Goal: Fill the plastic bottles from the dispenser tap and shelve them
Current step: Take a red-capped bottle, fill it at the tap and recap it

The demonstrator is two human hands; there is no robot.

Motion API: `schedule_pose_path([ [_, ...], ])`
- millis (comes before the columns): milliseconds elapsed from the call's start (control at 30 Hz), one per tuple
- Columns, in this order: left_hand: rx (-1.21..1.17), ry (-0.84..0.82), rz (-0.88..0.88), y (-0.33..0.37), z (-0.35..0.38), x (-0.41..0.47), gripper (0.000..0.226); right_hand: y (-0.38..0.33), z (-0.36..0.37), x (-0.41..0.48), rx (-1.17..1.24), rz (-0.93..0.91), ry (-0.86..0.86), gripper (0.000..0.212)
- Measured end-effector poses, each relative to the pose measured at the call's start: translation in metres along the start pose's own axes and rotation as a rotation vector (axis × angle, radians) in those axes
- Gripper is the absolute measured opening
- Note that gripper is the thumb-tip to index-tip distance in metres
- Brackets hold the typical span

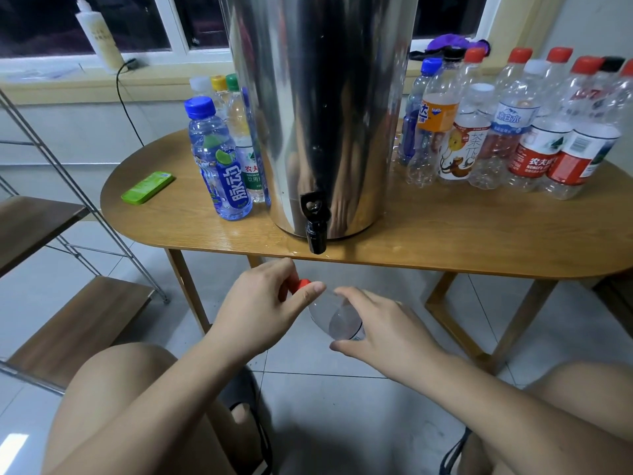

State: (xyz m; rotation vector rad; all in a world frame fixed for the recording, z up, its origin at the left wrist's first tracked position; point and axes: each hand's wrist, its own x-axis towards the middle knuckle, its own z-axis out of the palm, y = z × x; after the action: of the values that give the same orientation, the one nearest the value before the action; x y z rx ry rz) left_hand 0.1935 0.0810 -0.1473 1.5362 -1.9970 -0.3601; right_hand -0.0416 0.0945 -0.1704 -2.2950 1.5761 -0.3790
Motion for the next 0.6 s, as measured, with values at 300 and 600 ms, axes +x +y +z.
schedule_pose_path([
  [300,-0.287,-0.101,0.106,-0.005,-0.007,0.002,0.041,0.006,0.002,0.007,0.056,0.053,0.017,0.080],
  [600,-0.225,-0.030,0.062,-0.014,-0.007,0.009,0.029,0.007,0.005,0.007,0.064,0.051,0.004,0.079],
])
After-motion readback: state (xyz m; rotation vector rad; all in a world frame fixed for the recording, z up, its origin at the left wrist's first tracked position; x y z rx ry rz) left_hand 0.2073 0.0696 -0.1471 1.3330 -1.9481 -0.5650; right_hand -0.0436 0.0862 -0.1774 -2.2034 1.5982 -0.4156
